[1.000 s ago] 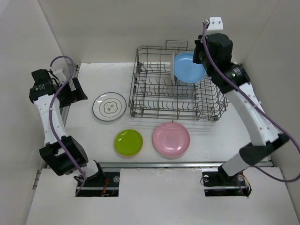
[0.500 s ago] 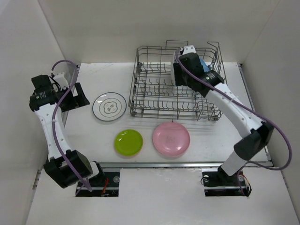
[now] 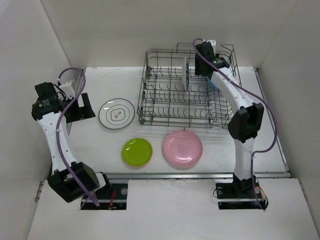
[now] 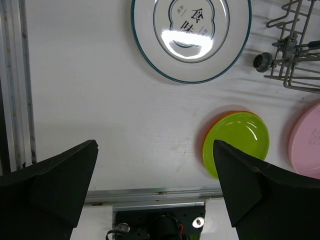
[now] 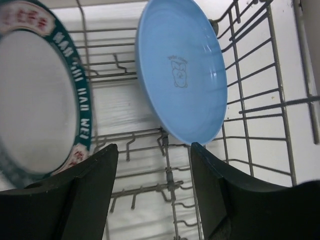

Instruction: Unload the plates from the dish rack

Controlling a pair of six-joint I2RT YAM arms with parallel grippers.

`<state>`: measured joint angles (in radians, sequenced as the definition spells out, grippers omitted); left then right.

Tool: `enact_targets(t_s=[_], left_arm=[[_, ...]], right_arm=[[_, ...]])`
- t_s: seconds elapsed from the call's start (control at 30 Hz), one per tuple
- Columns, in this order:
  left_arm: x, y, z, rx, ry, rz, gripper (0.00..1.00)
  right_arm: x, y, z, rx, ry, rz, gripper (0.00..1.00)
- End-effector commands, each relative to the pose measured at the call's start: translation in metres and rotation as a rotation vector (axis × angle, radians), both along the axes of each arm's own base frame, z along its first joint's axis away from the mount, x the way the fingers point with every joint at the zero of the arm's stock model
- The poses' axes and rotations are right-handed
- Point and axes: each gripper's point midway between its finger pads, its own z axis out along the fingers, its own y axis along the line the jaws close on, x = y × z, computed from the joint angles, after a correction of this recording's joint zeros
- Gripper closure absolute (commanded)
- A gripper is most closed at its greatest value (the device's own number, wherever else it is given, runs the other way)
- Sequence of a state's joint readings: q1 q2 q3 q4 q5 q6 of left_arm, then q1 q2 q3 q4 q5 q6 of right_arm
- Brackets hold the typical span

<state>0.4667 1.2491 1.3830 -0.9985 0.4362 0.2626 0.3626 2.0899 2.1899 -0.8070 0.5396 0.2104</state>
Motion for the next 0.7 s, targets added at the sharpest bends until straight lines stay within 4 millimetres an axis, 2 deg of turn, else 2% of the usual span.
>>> enact_targets(t_s=[0.0,0.07,0.13,0.17,0.2,0.23,0.27,0.3,0.33,0.4,0.5,0.53,0.63,0.67], left_arm=[[0.001,0.003,0.002,0.010,0.012,-0.012,0.00],[0.004,0.005,0.001,0.007,0.017,-0.012,0.00],[0.006,0.008,-0.007,0.003,0.046,-0.006,0.00],[0.006,0.008,-0.007,0.003,0.046,-0.006,0.00],[0.007,0.010,-0.010,0.004,0.060,-0.002,0.00],[0.008,0.011,-0.013,-0.001,0.071,-0.002,0.00],[0.008,0.011,-0.013,-0.001,0.071,-0.002,0.00],[0.009,0.011,-0.016,-0.011,0.080,0.005,0.00],[0.011,0.012,-0.015,-0.007,0.072,0.005,0.00],[0.012,0.012,-0.018,-0.017,0.083,0.013,0.00],[0.014,0.011,-0.022,-0.028,0.088,0.008,0.00],[0.014,0.011,-0.022,-0.034,0.089,0.015,0.00],[0.015,0.011,-0.024,-0.038,0.097,0.015,0.00],[0.015,0.011,-0.024,-0.038,0.097,0.015,0.00]], right_arm=[[0.015,-0.016,-0.030,-0.066,0.056,-0.032,0.34],[0.027,-0.037,-0.049,-0.092,0.079,-0.087,0.34],[0.034,-0.048,-0.060,-0.101,0.090,-0.113,0.34],[0.039,-0.057,-0.060,-0.098,0.085,-0.130,0.36],[0.043,-0.061,-0.070,-0.103,0.100,-0.139,0.39],[0.043,-0.059,-0.072,-0.092,0.103,-0.127,0.44],[0.047,-0.066,-0.075,-0.082,0.107,-0.135,0.50],[0.048,-0.067,-0.077,-0.063,0.112,-0.124,0.68],[0.048,-0.073,-0.077,-0.063,0.113,-0.135,0.81],[0.047,-0.074,-0.065,-0.057,0.092,-0.135,1.00],[0.044,-0.075,-0.039,-0.060,0.048,-0.122,1.00],[0.043,-0.076,-0.021,-0.056,0.013,-0.118,1.00],[0.038,-0.078,0.007,-0.057,-0.037,-0.108,1.00],[0.034,-0.079,0.028,-0.045,-0.081,-0.110,1.00]])
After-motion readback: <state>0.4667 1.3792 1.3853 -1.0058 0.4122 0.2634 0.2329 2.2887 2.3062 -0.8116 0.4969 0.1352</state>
